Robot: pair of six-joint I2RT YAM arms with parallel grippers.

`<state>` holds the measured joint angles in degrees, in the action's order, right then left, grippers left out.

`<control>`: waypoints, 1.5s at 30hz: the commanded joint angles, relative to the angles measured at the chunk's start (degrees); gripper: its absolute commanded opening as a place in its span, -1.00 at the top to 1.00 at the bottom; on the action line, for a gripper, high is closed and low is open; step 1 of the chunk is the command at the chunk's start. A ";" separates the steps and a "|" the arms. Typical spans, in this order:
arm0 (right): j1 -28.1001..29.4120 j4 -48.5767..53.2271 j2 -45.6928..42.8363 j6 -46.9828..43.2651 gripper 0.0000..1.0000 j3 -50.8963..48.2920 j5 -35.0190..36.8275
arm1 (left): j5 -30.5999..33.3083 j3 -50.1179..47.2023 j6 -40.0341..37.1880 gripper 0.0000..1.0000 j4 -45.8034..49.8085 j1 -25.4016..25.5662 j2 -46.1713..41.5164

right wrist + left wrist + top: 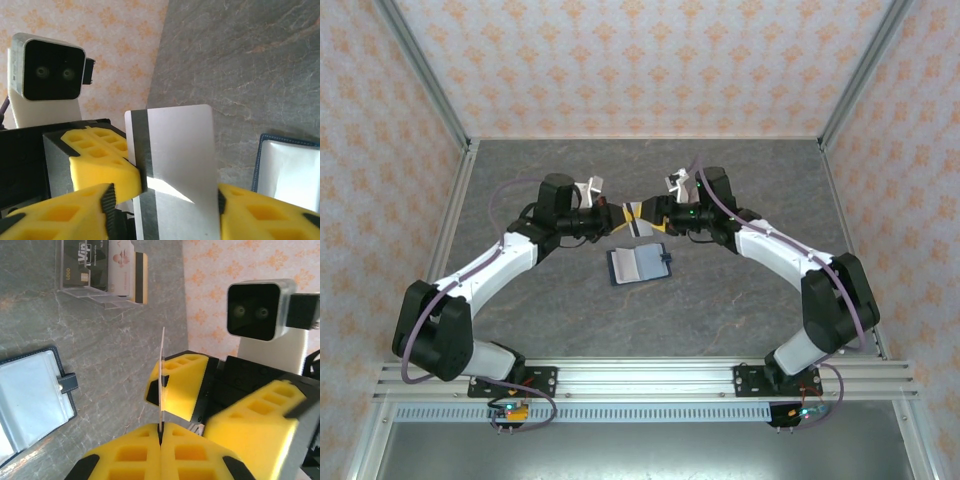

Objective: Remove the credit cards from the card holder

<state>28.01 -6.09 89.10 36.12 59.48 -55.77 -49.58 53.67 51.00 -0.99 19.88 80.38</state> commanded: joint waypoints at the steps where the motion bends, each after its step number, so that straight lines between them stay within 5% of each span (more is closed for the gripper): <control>1: 0.21 -4.29 -1.57 0.80 0.15 -0.06 -3.99 | -2.63 -1.39 1.17 0.93 -2.77 0.15 -1.53; 8: 0.25 -0.14 -3.38 -1.40 0.83 0.80 -0.72 | -1.89 -2.20 1.04 0.92 -1.34 -0.09 -1.70; 10: 0.22 3.41 -3.81 -3.23 0.92 1.62 2.30 | 0.38 -1.10 -1.13 0.66 3.47 -0.10 -2.24; 15: 0.13 16.81 -5.14 -10.31 1.00 5.61 18.09 | 18.54 1.87 -7.58 -0.46 20.20 -0.19 -5.53; 21: -0.05 32.06 -2.45 -15.05 1.00 14.10 43.41 | 34.48 1.82 -10.83 -0.93 28.82 -0.62 -8.45; 33: -0.71 48.42 16.81 -16.83 1.00 35.94 64.40 | 47.71 0.67 -22.16 -1.00 41.07 -2.92 -12.79; 45: -1.66 56.63 30.59 -15.43 1.00 50.50 65.44 | 48.44 -0.14 -21.91 -1.00 41.30 -2.93 -14.82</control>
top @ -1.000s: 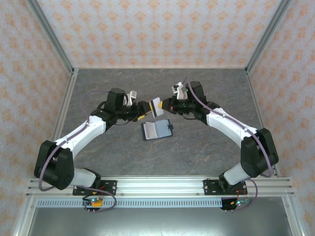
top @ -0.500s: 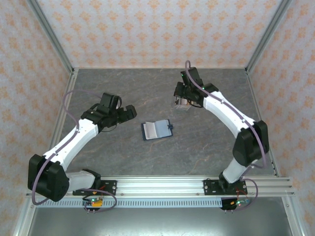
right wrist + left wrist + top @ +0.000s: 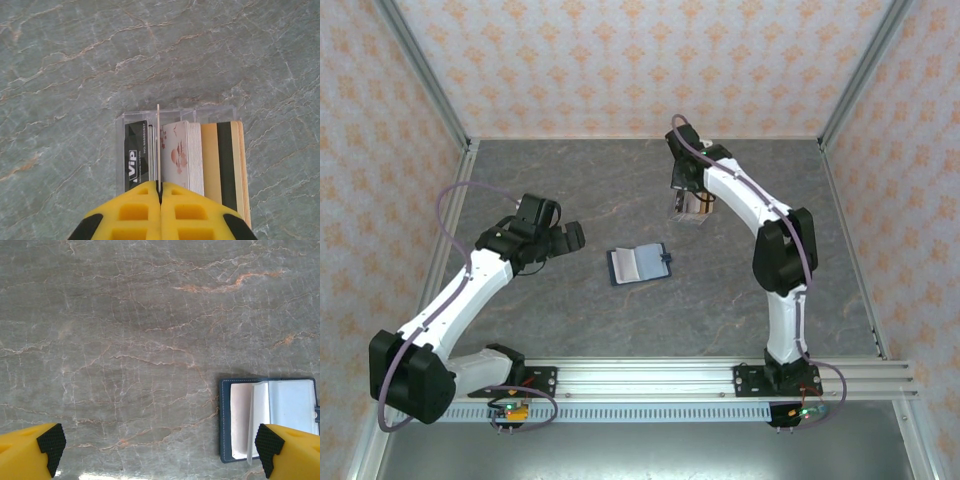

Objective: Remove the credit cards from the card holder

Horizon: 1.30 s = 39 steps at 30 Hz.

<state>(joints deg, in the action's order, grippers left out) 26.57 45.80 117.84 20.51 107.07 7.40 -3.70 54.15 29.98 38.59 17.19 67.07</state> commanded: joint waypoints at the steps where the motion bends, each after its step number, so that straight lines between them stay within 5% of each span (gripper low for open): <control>1: -0.28 5.29 2.51 0.38 1.00 3.54 2.50 | 2.56 -0.63 -0.81 -1.00 1.64 -0.23 -1.50; 27: -2.26 5.70 5.91 -1.05 0.75 2.41 -4.05 | 0.62 -0.96 -1.15 -1.00 0.56 -0.23 -0.72; 39: -2.24 7.37 0.43 -0.28 0.46 1.25 -6.19 | 0.17 -0.86 -0.79 -1.00 0.92 -0.27 0.17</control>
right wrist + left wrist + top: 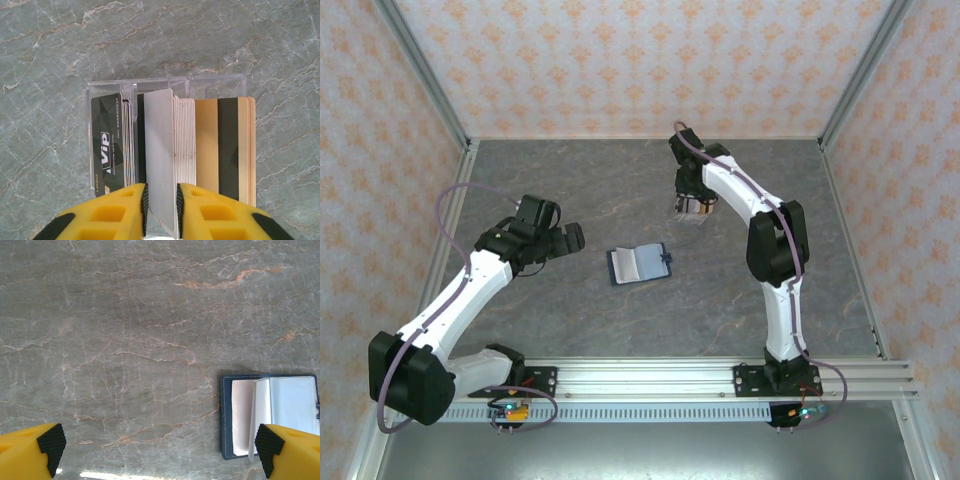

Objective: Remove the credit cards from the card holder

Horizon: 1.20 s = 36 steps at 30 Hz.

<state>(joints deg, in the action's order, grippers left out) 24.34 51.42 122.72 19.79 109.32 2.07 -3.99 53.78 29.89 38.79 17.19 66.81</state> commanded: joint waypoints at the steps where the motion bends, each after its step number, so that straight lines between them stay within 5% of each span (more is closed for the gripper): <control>1: -0.08 1.16 -6.46 0.91 0.41 -2.59 -1.97 | 0.00 -0.51 -0.57 -1.00 0.62 -0.23 0.64; 7: 2.46 -6.83 -19.45 4.47 0.11 -19.35 -10.39 | -7.61 0.17 -0.27 -1.00 -0.70 -0.23 3.09; 15: 11.18 -17.16 -26.05 10.71 0.05 -36.96 -17.01 | -15.15 1.33 2.51 -0.88 -3.42 0.80 7.12; 22: 13.70 -24.22 -22.40 13.95 0.37 -42.03 -20.97 | -17.89 1.82 7.73 -0.45 -10.13 7.09 12.30; 32: 13.72 -25.55 -18.75 13.21 0.41 -42.20 -20.42 | -18.44 4.21 11.99 0.16 -14.44 12.19 21.27; 36: 13.72 -25.36 -18.08 12.92 0.43 -42.08 -20.08 | -18.94 4.14 12.21 0.26 -15.20 12.34 24.15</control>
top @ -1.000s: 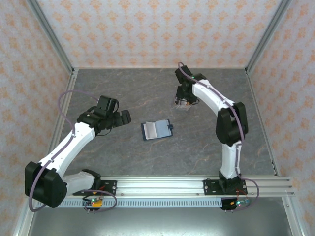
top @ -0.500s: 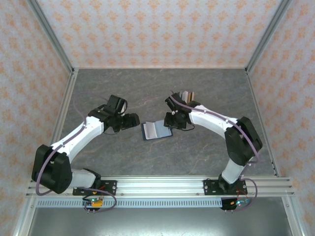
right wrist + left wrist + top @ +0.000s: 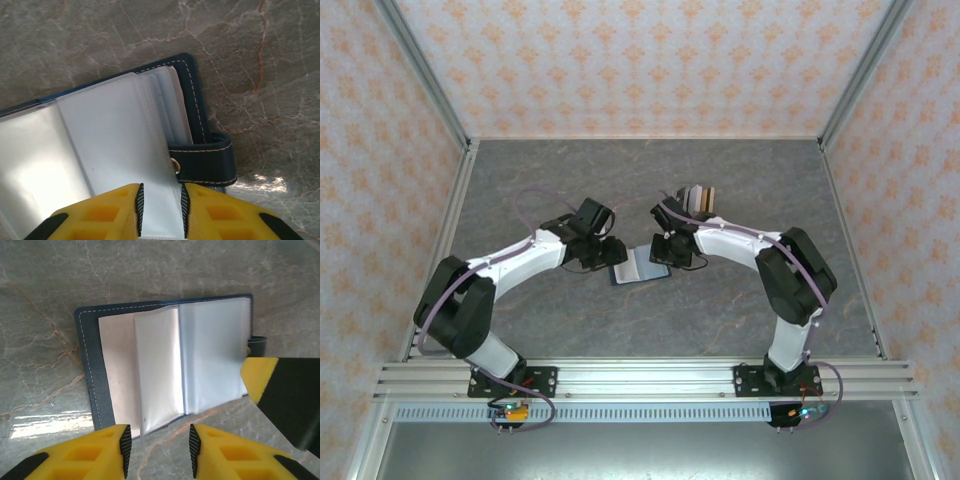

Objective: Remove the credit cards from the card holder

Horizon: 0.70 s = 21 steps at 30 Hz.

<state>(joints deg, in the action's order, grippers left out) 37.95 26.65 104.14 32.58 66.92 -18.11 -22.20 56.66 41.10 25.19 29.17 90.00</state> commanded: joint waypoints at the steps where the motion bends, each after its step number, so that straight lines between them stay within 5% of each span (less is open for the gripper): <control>1: 0.10 -0.48 0.56 0.12 0.43 0.32 0.17 | -0.89 1.38 0.85 0.28 -1.80 0.41 1.62; 9: 0.15 0.33 2.86 -0.83 0.41 1.20 -1.37 | 1.70 2.75 -2.90 0.46 0.21 0.36 7.40; 21: 0.02 -3.73 2.82 -1.12 0.73 1.21 -9.44 | 1.80 2.61 -4.06 0.73 -0.40 0.39 13.04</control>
<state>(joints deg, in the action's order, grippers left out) 37.93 25.43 106.04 31.70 67.20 -23.70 -22.04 58.63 38.50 24.58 29.26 101.21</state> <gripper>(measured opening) 0.138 0.140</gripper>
